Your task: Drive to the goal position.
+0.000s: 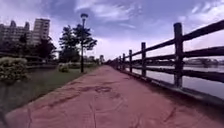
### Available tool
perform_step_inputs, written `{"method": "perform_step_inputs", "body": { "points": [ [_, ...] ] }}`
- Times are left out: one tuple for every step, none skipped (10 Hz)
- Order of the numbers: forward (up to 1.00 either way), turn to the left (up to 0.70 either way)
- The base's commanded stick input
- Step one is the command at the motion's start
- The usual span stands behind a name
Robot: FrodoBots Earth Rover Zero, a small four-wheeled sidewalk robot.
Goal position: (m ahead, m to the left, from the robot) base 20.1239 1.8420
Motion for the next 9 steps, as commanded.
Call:
{"method": "perform_step_inputs", "body": {
  "points": [
    [1.0,0.0],
    [1.0,0.0],
    [1.0,0.0],
    [1.0,0.0],
    [1.0,0.0],
    [1.0,0.0],
    [1.0,0.0],
    [1.0,0.0],
    [1.0,0.0]
  ]
}}
